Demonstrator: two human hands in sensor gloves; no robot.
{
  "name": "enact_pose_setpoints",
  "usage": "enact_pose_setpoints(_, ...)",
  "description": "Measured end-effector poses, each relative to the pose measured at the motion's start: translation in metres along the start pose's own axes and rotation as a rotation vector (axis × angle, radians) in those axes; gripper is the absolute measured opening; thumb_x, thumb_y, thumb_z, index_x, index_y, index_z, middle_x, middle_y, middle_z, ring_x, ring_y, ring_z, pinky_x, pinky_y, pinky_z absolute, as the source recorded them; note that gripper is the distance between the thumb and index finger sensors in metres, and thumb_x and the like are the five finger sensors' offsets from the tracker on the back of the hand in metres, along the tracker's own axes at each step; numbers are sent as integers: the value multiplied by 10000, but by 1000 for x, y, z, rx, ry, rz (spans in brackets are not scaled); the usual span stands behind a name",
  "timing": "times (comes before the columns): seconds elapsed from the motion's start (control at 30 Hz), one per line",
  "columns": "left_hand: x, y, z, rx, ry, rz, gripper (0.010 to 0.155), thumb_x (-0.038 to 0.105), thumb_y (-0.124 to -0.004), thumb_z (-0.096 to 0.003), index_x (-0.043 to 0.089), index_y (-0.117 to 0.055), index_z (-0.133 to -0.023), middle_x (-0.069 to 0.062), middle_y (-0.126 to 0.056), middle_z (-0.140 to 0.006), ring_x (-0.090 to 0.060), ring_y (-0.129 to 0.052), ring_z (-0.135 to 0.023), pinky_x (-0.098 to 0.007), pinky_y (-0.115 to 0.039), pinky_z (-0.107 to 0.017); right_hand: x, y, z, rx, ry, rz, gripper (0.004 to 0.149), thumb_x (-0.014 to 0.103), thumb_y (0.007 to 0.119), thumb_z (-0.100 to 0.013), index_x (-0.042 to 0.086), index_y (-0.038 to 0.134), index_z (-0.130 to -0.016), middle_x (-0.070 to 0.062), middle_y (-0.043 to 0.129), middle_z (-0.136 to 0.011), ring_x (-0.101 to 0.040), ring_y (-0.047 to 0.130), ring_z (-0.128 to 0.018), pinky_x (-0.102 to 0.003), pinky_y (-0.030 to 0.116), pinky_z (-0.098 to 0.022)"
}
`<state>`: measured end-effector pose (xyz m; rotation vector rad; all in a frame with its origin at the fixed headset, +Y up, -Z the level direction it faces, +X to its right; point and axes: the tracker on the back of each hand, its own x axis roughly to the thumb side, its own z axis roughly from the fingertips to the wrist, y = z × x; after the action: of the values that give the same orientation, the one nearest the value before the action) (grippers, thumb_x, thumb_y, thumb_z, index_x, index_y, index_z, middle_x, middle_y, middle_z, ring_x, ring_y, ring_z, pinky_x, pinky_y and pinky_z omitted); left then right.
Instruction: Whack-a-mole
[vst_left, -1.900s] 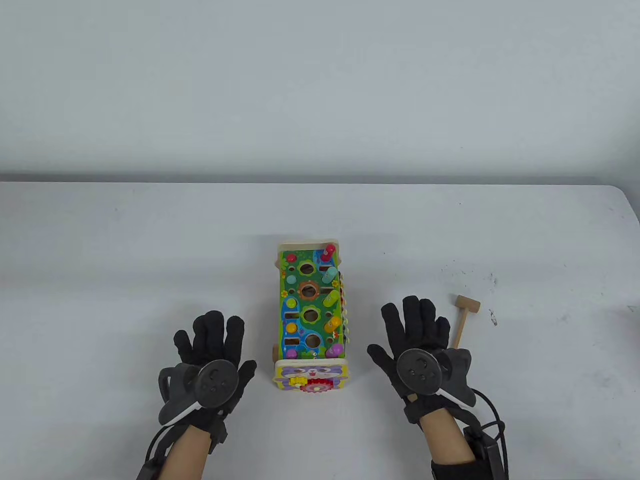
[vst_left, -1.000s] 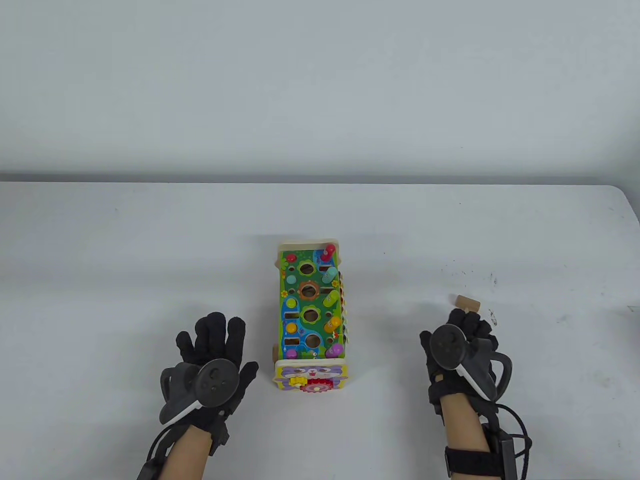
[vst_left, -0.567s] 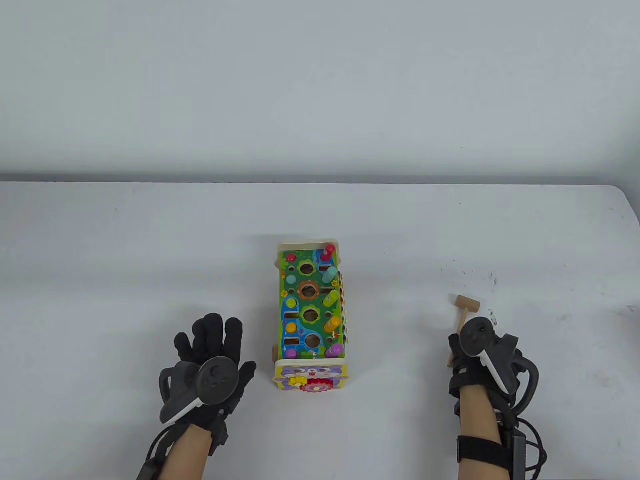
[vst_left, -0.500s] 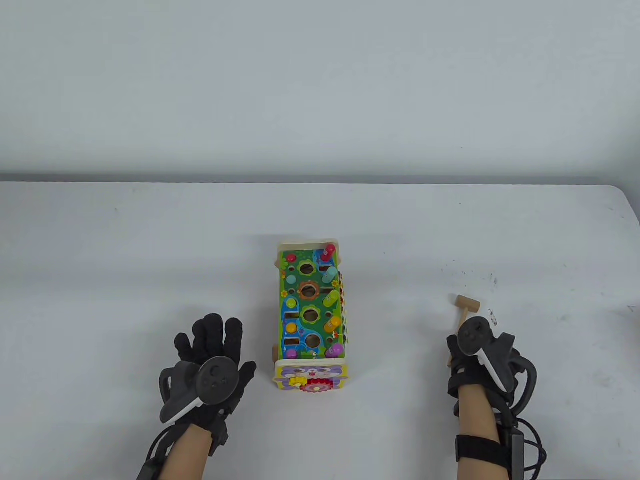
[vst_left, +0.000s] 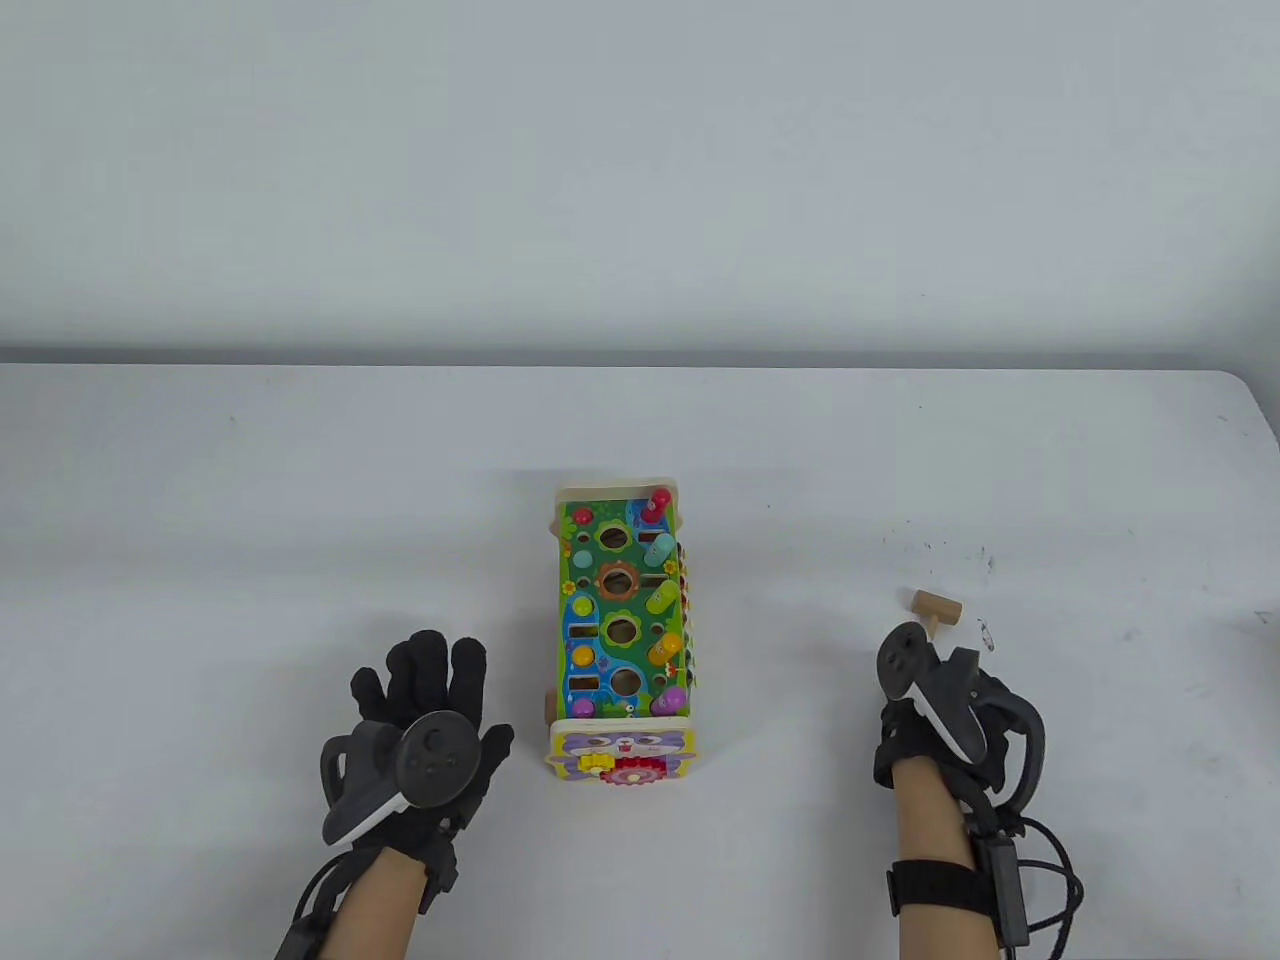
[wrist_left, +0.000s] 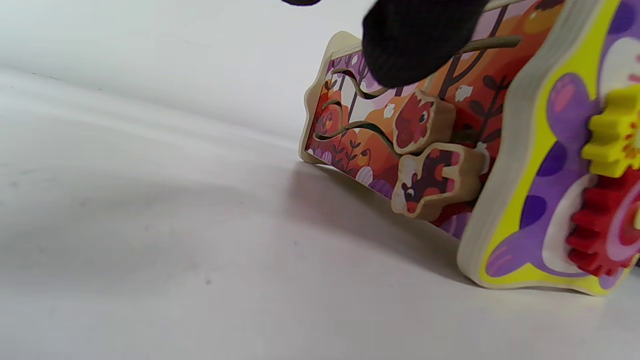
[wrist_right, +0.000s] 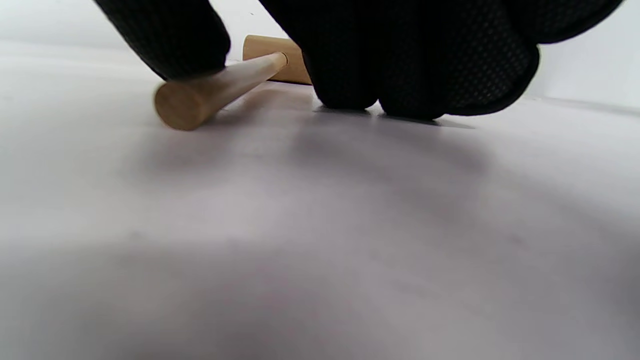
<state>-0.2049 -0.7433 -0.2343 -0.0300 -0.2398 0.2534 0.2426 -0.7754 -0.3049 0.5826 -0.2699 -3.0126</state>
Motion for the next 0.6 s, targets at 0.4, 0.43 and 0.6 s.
enact_pose_setpoints(0.4, 0, -1, -1, -11, 4, 15, 838, 411, -672, -559, 51, -170, -1126, -377, -129, -1111, -683, -207, -1026, -832, -108, -599, 5, -1, -4, 7, 24, 30, 445, 305, 703, -564, -96, 798, -732, -253, 866, -563, -397, 903, -383, -621, 678, -387)
enact_pose_setpoints(0.43, 0, -1, -1, -12, 4, 17, 838, 410, -672, -560, 48, -170, -1126, -376, -131, -1111, -683, -206, -1026, -831, -109, -599, 5, 0, -4, 22, 22, 26, 451, 311, 697, -561, -96, 792, -730, -253, 859, -556, -395, 897, -374, -626, 673, -389)
enact_pose_setpoints(0.6, 0, -1, -1, -14, 3, 22, 837, 410, -671, -560, 47, -174, -1126, -377, -140, -1112, -684, -215, -1025, -831, -114, -601, -1, 2, -3, 48, 20, -12, 465, 323, 633, -561, -86, 730, -760, -228, 816, -572, -363, 865, -388, -629, 657, -415)
